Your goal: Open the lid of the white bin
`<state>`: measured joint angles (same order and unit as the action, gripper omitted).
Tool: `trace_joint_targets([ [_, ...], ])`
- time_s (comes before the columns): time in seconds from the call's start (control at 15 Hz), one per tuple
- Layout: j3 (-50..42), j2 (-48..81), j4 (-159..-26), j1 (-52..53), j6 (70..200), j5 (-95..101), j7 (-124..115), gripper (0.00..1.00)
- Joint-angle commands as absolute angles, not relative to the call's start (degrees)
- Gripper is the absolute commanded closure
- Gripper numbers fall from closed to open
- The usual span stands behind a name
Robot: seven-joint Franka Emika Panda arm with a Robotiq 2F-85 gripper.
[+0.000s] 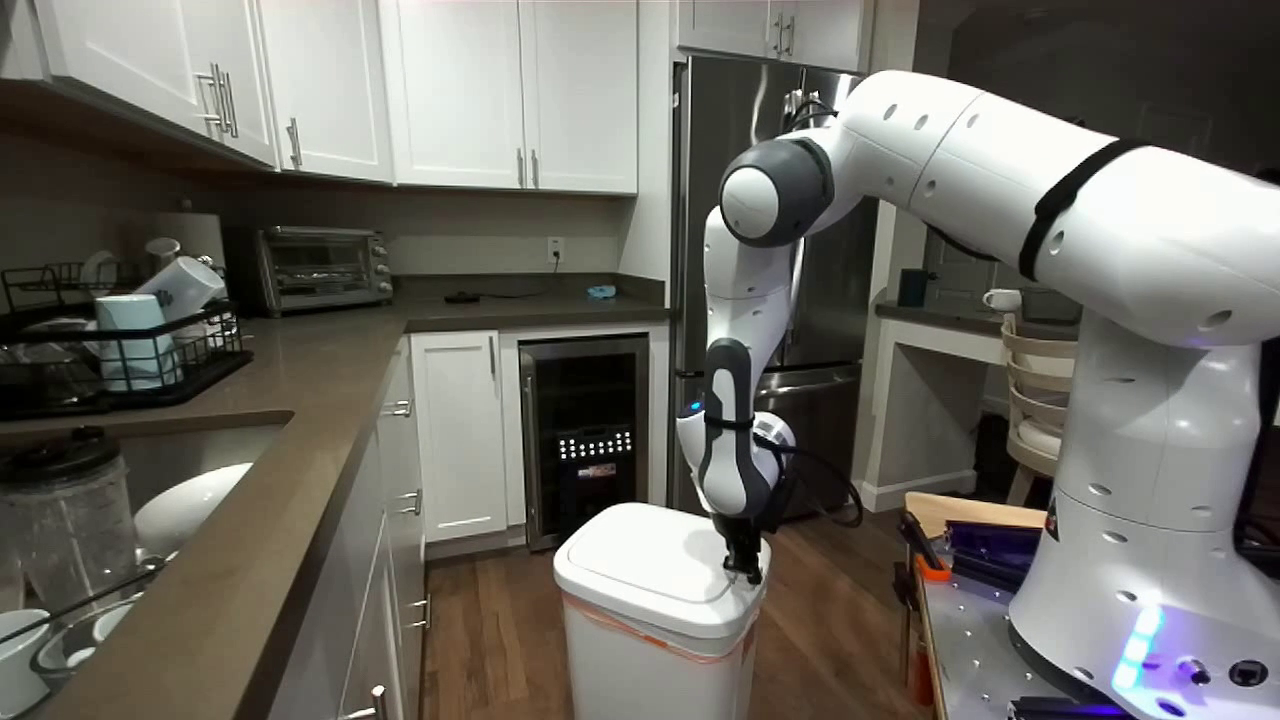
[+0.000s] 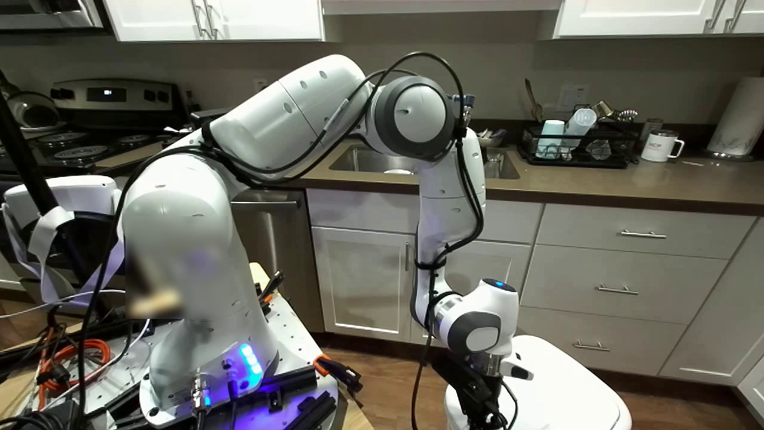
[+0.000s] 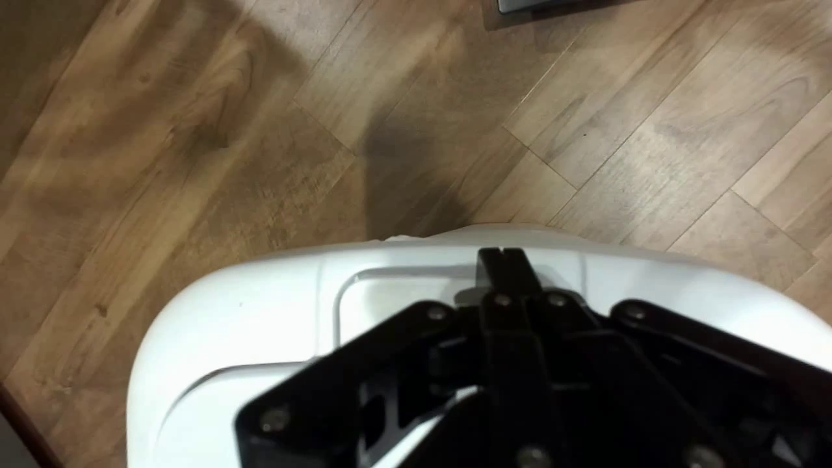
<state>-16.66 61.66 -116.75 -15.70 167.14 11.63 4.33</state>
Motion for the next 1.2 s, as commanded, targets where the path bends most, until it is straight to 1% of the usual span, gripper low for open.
trace_joint_targets([
  [0.0,-17.7,61.8,-117.1,-14.1,169.5,11.8,5.9,0.98],
  [0.4,-18.9,61.8,-118.3,-11.1,172.9,12.0,5.7,0.98],
  [0.87,-16.8,63.6,-118.2,-14.9,174.6,11.1,6.7,0.99],
  [1.13,-17.8,59.0,-121.3,-11.9,173.4,11.4,5.9,0.98],
])
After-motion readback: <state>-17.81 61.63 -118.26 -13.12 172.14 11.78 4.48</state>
